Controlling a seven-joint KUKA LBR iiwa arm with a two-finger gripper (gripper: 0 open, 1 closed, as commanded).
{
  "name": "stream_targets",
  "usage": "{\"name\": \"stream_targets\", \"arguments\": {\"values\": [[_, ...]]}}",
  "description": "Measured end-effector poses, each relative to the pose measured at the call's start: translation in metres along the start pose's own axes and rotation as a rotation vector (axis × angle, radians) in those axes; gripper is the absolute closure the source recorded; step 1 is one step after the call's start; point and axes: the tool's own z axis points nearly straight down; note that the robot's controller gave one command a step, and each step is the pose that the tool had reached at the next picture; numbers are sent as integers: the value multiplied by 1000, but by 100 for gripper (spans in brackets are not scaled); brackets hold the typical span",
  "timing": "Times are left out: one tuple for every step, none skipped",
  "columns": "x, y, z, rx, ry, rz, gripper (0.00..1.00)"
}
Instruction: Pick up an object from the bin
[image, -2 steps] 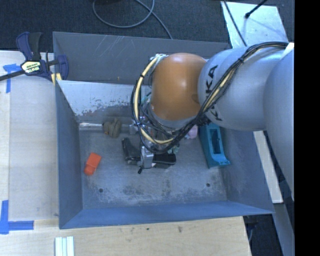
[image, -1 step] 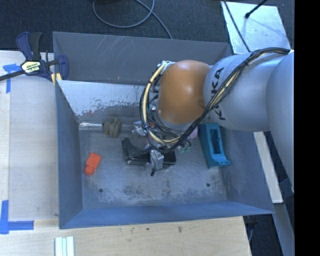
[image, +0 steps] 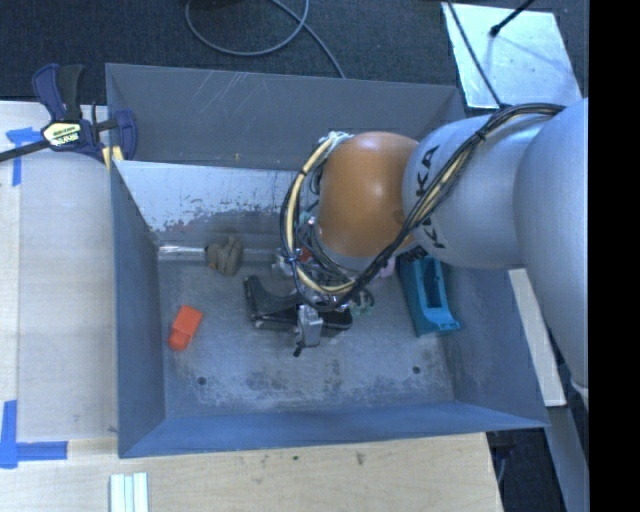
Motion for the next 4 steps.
{"name": "stream_targets", "arguments": {"values": [[18, 2, 14, -1, -16, 78, 100], [18, 2, 14, -1, -16, 78, 100], [23, -2, -27, 0, -2, 64, 100], [20, 4, -87, 0, -5, 61, 100]]}}
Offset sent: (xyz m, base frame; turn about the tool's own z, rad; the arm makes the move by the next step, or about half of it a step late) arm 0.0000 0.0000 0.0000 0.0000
